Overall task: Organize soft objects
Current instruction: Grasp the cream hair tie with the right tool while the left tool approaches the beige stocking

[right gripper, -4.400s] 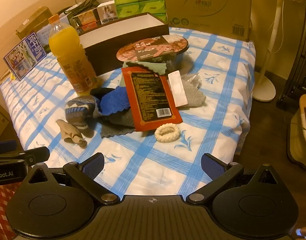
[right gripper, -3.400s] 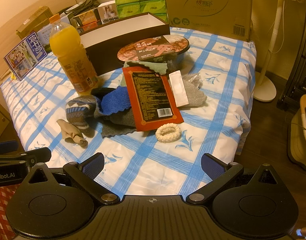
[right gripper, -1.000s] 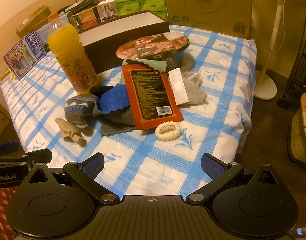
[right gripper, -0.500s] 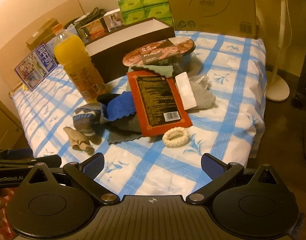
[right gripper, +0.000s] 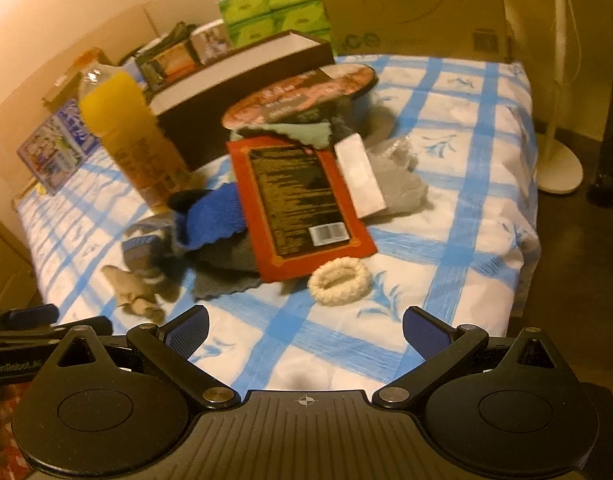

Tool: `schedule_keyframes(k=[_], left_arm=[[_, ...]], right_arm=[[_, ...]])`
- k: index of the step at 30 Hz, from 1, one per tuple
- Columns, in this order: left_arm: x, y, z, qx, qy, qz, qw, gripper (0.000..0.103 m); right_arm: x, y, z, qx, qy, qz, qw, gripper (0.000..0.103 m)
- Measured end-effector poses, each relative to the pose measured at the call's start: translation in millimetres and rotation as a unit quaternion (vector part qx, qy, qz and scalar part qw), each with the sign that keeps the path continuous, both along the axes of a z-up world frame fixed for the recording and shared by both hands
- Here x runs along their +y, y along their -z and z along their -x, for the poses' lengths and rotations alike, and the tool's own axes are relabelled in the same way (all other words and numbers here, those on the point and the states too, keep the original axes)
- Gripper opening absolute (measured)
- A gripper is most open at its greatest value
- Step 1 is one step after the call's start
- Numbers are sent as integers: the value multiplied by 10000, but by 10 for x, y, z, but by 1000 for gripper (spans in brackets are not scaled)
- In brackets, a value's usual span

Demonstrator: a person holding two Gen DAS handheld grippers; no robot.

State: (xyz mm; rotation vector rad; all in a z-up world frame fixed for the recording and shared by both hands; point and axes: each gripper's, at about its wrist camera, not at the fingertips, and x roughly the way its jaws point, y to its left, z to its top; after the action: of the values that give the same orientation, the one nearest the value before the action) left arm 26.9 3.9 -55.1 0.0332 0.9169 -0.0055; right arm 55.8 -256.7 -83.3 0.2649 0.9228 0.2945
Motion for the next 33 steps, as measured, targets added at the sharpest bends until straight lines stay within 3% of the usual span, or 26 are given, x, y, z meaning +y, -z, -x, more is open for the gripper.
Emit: schedule_keyframes(k=[2,4,6,16,26,30,33], left_arm=[[18,68,-54,94,-7,-30,10000,90],[44,133,-103,174,-6,-30,9998,89],[68,179,-147,207,-5,-40,9998,89],[198,311,-351,151,-138,12,9998,88],[250,382,-433,145,-245,-36,9996,88],[258,418,-443,173,-267,-37,9995,88],[252,426,-461,187,-273,-23,9994,88]], right_arm=[[-4,58,-66,87,-35,-6,10000,102],[8,101,-112,52,9,115,9999,89],[24,162,-182,68,-26,243,9997,86],[194,399,-404,-98,-437,701,9965,75],[289,630,-606,-96,-524,1072,9928,71],[290,707,-634,-89,-590,1150,9916,63],[303,699,-622,-166,-703,1243,9896,47]])
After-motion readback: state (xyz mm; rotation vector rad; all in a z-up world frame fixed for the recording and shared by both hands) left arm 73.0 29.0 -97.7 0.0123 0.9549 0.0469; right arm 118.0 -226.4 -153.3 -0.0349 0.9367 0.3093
